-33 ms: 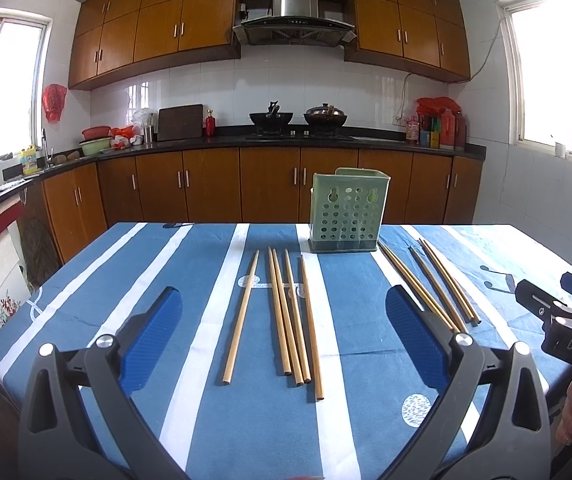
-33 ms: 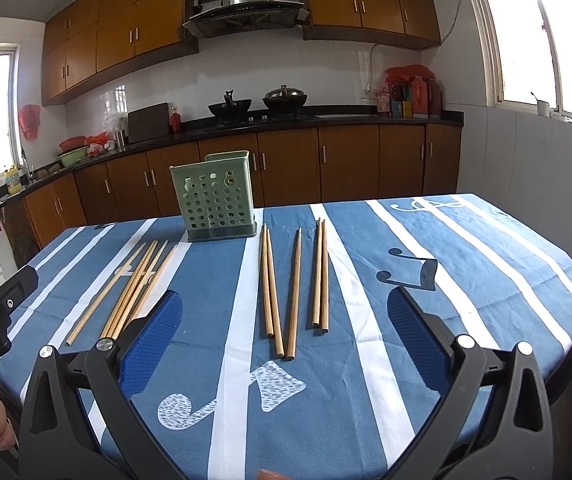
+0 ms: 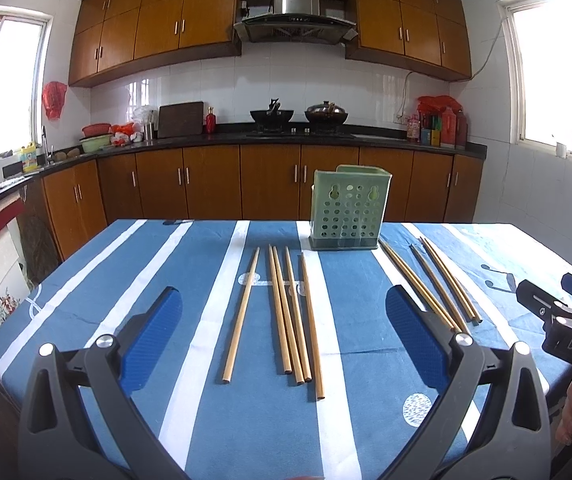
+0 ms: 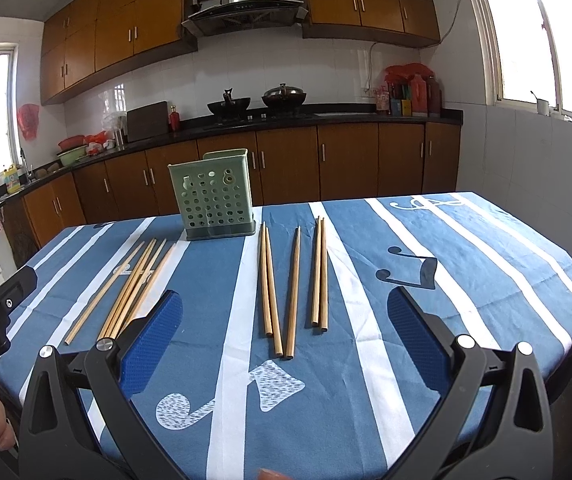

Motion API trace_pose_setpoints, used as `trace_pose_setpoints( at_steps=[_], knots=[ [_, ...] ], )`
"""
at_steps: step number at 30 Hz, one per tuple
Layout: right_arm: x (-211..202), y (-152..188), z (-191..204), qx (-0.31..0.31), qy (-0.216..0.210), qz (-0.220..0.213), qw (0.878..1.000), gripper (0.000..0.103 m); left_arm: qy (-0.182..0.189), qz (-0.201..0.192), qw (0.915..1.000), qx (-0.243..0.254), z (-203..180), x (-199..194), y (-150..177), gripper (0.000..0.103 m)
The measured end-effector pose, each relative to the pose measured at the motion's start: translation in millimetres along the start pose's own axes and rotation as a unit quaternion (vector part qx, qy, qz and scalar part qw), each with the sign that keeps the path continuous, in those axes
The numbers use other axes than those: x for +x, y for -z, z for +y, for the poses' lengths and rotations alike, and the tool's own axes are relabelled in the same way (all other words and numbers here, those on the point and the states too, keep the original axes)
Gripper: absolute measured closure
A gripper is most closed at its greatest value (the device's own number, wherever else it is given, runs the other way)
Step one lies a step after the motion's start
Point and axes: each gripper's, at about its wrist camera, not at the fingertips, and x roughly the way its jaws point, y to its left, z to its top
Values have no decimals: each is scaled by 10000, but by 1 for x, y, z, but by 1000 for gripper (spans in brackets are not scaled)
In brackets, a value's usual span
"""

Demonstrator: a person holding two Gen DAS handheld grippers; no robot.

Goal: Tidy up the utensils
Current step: 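Lower the left tool onto one wooden chopstick and close it while the right tool grasps another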

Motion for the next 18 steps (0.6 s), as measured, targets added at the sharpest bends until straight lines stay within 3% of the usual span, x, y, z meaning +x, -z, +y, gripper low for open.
trace_pose_setpoints(
  at_steps=[8, 10, 12, 15, 18],
  knots=[
    [52, -11, -41, 621, 270, 924, 9934, 4, -379, 954, 9942, -321, 40, 52, -3, 4],
    [71, -15, -54, 755, 363, 1190, 9893, 16, -399, 1128, 9918, -441, 55, 64, -6, 4],
    [95, -20, -65, 926, 340, 1605, 9821, 39, -574, 1230, 9899, -405, 64, 72, -8, 4],
    [126, -20, -74, 1157, 133, 2028, 9723, 58, -738, 1376, 9869, -400, 77, 85, -9, 4],
    [144, -20, -66, 1036, 81, 2206, 9698, 68, -750, 1511, 9844, -500, 89, 96, -11, 4]
  ],
)
